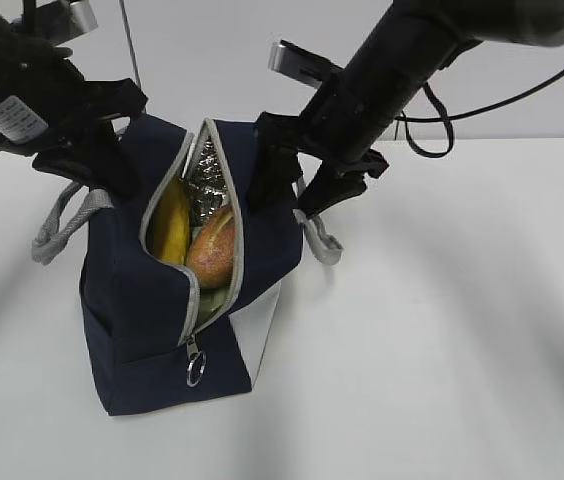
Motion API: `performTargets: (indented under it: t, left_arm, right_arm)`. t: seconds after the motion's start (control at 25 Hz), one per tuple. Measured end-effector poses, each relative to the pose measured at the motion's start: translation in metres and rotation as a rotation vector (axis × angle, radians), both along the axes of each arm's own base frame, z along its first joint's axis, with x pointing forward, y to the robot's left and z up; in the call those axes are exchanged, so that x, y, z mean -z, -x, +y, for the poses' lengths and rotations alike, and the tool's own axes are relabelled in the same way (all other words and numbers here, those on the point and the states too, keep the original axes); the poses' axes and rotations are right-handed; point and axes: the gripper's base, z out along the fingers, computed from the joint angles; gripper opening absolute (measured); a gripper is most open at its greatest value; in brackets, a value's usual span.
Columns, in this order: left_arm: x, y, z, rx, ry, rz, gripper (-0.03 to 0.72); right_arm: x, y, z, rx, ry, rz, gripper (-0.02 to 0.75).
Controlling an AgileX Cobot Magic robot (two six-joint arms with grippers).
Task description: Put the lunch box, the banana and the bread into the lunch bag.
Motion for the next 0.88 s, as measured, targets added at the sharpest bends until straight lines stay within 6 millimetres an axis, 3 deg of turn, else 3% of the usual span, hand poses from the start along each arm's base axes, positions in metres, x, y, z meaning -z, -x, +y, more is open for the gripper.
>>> performTargets:
  t: [0.08, 0.24, 0.32, 0.6, 0.88]
  left_arm:
    - [0.0, 0.0, 0.0, 0.0, 0.0, 0.0, -0.002]
    - [0.0, 0.0, 0.0, 0.0, 0.0, -0.001, -0.002]
    - [0.0, 0.0, 0.0, 0.0, 0.0, -0.001, -0.002]
    - [-0.002, -0.001, -0.004, -0.012, 0.041, -0.004, -0.003]
    - [-0.017, 0.001, -0.025, 0.038, 0.07, -0.067, -0.003]
  right_arm:
    - [0.003, -0.001, 0.003, -0.004, -0.034, 0.014, 0.468]
    - [0.003, -0.001, 0.006, -0.033, -0.068, 0.002, 0.131]
    - [0.003, 0.0, 0.006, -0.045, -0.069, 0.003, 0.032]
    - [-0.005, 0.002, 0.006, -0.026, -0.079, 0.01, -0.006]
    - [-0.052, 0.02, -0.01, -0.009, 0.013, -0.093, -0.008]
